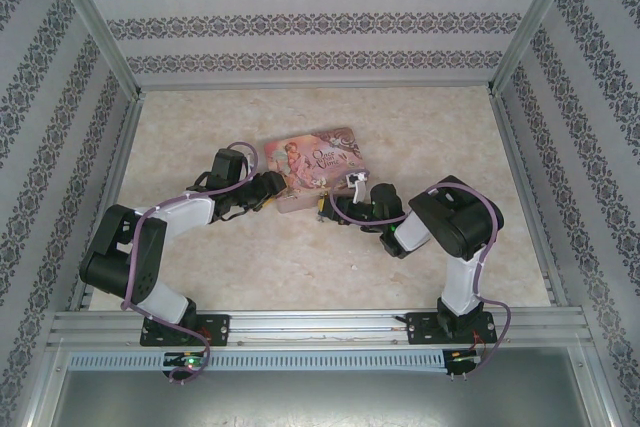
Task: Unlock a padlock with a key
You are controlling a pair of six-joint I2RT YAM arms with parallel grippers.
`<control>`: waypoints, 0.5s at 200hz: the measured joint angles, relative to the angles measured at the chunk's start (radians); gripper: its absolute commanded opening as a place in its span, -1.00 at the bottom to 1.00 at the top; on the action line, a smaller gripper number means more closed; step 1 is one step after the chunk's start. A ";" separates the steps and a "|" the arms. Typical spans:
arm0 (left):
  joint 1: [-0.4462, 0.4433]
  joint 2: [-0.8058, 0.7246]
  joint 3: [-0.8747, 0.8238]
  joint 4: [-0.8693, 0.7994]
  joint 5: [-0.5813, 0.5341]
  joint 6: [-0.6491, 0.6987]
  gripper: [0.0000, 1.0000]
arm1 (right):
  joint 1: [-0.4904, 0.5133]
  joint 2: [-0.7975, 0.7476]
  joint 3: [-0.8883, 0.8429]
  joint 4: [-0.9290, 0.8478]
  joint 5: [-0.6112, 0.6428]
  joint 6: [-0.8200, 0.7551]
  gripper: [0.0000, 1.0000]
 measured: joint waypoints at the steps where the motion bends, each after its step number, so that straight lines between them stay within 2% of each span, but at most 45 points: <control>1: 0.000 0.000 0.000 0.000 0.000 0.000 0.09 | 0.000 0.000 0.000 0.000 0.000 0.000 -0.49; 46: 0.000 0.000 0.000 0.000 0.000 0.000 0.09 | 0.000 0.002 -0.005 0.003 0.016 -0.014 -0.63; 100: 0.000 0.000 0.000 0.000 0.000 0.000 0.09 | -0.007 0.002 -0.016 0.010 0.026 -0.018 -0.97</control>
